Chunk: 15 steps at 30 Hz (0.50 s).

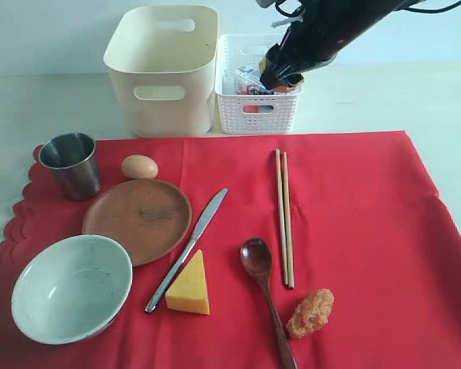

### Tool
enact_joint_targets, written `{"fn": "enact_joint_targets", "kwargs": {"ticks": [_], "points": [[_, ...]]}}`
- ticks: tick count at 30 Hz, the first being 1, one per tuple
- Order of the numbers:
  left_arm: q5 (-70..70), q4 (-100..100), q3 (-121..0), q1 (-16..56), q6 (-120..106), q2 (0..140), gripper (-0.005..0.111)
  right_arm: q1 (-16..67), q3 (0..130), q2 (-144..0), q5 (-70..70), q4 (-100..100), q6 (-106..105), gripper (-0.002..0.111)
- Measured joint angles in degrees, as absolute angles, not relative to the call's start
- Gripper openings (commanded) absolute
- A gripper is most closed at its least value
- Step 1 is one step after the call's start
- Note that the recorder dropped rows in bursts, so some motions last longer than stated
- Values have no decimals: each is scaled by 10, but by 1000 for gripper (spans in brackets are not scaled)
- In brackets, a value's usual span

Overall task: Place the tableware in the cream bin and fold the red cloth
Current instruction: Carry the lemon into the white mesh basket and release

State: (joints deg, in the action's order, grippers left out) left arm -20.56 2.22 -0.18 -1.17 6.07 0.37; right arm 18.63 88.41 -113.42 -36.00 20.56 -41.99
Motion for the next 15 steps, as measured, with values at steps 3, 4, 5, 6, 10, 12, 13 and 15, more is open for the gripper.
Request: {"fn": "enact_joint_targets", "kwargs": {"ticks": [3,4,5,6,10,12,13,15], "points": [[-206,22,-2,-12,61,4,0,186,927,-1170,-352,206,-420,0],[-206,22,-2,-12,61,4,0,186,940,-1183,-349,206,-420,0],[-206,22,-2,-12,61,4,0,186,951,-1193,-345,206,-420,0],[-206,22,-2,-12,61,4,0,186,965,-1206,-343,206,-420,0],[-206,22,-2,-12,61,4,0,186,1011,-1255,-340,206,-420,0],[-206,22,-2,-12,61,4,0,186,1035,-1279,-338,206,-420,0],[-206,22,-2,-12,61,4,0,186,1047,-1289,-338,206,-420,0],[-206,22,-2,-12,61,4,0,186,1069,-1309,-338,206,-419,0]]}}
